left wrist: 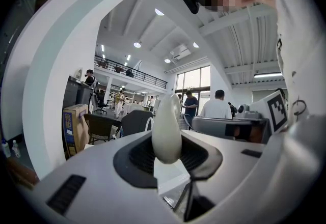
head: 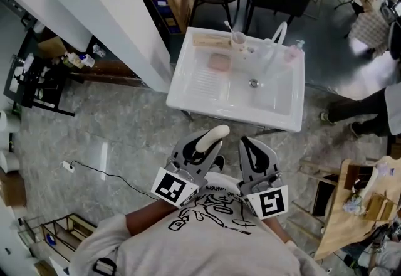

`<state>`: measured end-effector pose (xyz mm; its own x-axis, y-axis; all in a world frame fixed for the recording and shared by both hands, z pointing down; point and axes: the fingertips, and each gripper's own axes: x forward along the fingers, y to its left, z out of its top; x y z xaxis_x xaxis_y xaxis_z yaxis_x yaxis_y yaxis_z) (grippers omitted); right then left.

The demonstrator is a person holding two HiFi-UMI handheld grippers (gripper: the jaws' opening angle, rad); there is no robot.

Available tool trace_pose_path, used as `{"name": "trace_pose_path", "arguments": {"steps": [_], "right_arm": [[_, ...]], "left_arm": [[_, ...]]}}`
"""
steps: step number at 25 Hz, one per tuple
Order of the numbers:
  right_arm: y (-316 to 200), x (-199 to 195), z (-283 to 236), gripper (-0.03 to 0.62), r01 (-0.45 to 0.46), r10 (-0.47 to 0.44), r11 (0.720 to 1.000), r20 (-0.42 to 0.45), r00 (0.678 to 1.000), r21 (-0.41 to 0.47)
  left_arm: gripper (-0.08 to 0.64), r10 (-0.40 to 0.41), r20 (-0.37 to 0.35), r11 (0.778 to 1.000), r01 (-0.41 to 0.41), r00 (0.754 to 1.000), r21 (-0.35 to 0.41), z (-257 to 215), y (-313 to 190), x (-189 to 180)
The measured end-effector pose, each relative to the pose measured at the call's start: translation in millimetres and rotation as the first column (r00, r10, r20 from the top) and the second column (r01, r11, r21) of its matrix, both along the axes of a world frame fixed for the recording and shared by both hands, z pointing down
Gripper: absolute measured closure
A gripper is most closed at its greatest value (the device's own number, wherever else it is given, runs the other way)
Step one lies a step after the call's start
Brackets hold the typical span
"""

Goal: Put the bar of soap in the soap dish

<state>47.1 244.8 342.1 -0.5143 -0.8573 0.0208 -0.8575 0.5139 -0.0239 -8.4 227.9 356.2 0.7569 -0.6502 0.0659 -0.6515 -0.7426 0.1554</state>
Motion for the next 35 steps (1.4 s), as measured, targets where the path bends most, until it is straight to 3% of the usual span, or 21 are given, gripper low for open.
{"name": "trace_pose_path", "arguments": {"steps": [17, 35], "right_arm": [[0.9, 3.0, 2.2, 0.571, 0.008, -0.008, 1.000, -0.005, 1.000, -0.001], [-52.4, 0.9, 5.6, 0.571, 0.014, -0.014, 1.000, -0.029, 0.999, 0.001]], "left_arm": [[0.454, -0.025, -0.014, 1.000, 0.025, 1.000, -0.008, 1.1, 0.6, -0.5], [0.454, -0.028, -0.038, 1.000, 0.028, 0.999, -0.006, 3.2, -50.7, -1.6]]}}
